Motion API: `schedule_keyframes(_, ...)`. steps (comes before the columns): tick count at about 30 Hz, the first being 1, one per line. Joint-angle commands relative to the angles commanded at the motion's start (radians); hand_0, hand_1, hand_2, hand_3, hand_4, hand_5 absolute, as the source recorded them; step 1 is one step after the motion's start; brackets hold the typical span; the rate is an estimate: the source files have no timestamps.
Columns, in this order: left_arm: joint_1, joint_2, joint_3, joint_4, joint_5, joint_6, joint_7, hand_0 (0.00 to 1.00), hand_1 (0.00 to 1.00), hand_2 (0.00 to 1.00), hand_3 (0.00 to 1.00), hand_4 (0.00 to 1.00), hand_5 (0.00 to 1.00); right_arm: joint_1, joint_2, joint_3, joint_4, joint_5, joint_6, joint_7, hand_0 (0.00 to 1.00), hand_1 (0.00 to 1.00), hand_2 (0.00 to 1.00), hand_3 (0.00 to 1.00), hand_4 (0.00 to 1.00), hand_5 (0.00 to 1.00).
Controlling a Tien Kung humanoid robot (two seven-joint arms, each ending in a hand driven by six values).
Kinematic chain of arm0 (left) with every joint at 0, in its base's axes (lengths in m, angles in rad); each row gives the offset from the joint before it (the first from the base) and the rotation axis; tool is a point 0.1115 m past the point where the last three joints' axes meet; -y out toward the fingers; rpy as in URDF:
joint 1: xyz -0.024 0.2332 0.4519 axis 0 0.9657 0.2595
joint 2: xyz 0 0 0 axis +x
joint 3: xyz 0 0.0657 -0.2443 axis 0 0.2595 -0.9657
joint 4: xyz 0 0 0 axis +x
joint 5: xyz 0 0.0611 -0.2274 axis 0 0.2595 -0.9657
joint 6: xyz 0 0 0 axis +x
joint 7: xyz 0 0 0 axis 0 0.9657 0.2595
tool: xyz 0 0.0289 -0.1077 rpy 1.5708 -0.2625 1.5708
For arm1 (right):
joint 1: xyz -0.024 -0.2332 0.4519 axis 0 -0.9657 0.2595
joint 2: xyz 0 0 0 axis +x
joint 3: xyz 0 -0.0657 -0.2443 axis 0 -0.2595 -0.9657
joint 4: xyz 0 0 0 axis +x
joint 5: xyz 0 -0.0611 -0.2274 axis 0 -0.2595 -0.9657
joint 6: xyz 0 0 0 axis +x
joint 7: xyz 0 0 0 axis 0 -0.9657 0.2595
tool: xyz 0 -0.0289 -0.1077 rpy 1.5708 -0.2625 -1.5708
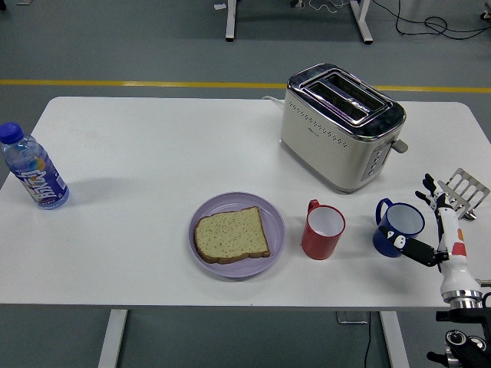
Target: Pick up the cup,pour liquid into bread,place the cup on the desk
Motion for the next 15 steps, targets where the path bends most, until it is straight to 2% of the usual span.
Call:
schedule_keyframes(3, 0.0, 0.0, 0.004, 0.0, -0.008, 0.0, -0.003, 0.679, 0.683, 0.698, 0.542, 0.251, 0.998, -0.011, -0.004, 0.029, 0.073, -0.025, 0.0, -0.01, 0.976, 0.859, 0.971, 0.998, 0.998, 0.056)
schedule_keyframes(5, 0.0, 0.0, 0.005, 0.0, -0.009, 0.0, -0.003, 0.679, 0.683, 0.698, 0.542, 0.251, 0.998, -0.012, -0.004, 0.034, 0.087, -0.028, 0.0, -0.011, 0.976, 0.859, 0.971, 0.998, 0.998, 0.056)
schedule_keyframes(10, -0.005, 0.0, 0.011, 0.0, -0.018, 0.0, -0.006, 0.679, 0.683, 0.698, 0.542, 0.251, 0.998, 0.0, -0.004, 0.105, 0.185, -0.066, 0.0, -0.033, 0.969, 0.852, 0.965, 0.998, 0.998, 0.063)
schedule_keyframes(14, -0.009, 0.0, 0.019, 0.0, -0.031, 0.0, -0.011, 0.679, 0.683, 0.698, 0.542, 0.251, 0.998, 0.007, -0.003, 0.144, 0.218, -0.04, 0.0, -0.048, 0.969, 0.852, 0.965, 0.998, 0.998, 0.063)
schedule_keyframes(15, -0.009, 0.0, 0.02, 0.0, -0.032, 0.0, -0.012, 0.679, 0.683, 0.698, 0.542, 0.251, 0.998, 0.008, -0.003, 0.148, 0.221, -0.035, 0.0, -0.05, 0.939, 0.828, 0.929, 0.941, 0.998, 0.079)
